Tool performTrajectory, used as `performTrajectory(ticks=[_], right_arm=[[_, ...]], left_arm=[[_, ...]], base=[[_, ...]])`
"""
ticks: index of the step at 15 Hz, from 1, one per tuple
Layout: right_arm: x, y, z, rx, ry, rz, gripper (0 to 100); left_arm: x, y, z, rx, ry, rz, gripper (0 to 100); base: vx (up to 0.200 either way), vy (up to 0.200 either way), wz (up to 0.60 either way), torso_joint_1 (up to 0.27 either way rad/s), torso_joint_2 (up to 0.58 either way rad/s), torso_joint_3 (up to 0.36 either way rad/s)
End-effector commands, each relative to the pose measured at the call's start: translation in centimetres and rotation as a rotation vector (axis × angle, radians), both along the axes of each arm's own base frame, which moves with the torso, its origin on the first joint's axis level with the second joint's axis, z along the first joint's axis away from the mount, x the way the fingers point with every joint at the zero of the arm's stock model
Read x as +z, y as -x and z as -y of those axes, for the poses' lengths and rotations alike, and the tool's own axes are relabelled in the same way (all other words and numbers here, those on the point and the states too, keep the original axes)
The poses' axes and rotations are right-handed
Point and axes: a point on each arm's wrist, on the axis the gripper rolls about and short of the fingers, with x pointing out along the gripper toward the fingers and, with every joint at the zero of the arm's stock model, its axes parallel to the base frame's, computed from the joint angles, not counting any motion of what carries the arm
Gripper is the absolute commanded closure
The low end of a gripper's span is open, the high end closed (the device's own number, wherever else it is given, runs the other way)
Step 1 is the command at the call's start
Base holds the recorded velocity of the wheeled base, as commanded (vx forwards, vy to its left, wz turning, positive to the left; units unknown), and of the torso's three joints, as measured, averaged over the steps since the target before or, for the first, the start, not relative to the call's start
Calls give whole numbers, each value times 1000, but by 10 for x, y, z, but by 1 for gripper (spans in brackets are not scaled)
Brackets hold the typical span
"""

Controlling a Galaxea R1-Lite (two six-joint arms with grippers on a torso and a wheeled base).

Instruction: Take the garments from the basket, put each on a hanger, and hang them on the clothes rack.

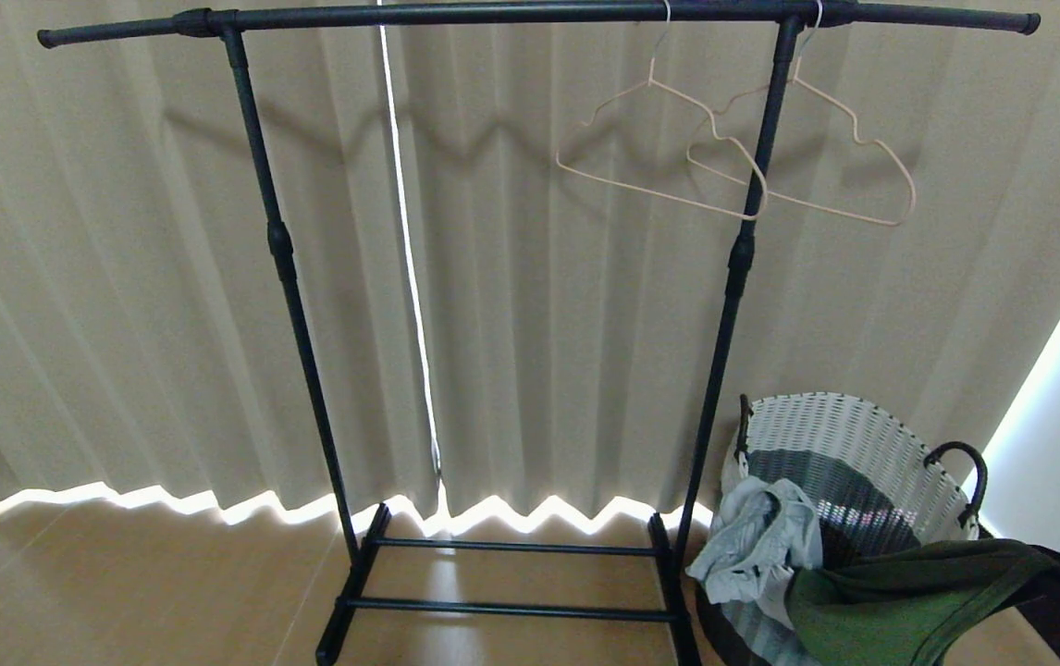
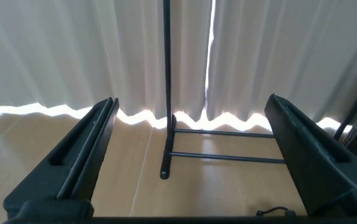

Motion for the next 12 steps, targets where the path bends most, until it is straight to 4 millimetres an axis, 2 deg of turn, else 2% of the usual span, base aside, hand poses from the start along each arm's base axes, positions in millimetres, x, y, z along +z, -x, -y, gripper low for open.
performTrajectory(ticks=[1, 3, 6, 7, 8, 10, 11, 12], right_arm=[[6, -4, -1, 26, -6, 18, 100], [14, -9, -2, 75, -23, 38, 100], [40, -27, -6, 136, -37, 107, 100], [62, -40, -12, 172, -66, 155, 100], [74, -46, -18, 203, -88, 170, 100], [94, -51, -32, 283, -147, 164, 100], [98, -53, -37, 311, -158, 155, 100], [107, -57, -47, 363, -178, 143, 100]], left_arm=[[1, 0, 0, 1, -2, 7, 0], [12, 2, 1, -50, -1, 76, 0], [40, 11, 5, -240, -9, 158, 0], [68, 6, 7, -325, -9, 134, 0], [88, -1, 8, -357, -6, 115, 0], [122, -24, 8, -375, 5, 49, 0], [130, -33, 8, -378, 5, 24, 0], [147, -53, 9, -416, -2, -14, 0]], base=[[0, 0, 0, 0, 0, 0], [0, 0, 0, 0, 0, 0], [0, 0, 0, 0, 0, 0], [0, 0, 0, 0, 0, 0], [0, 0, 0, 0, 0, 0], [0, 0, 0, 0, 0, 0], [0, 0, 0, 0, 0, 0], [0, 0, 0, 0, 0, 0]])
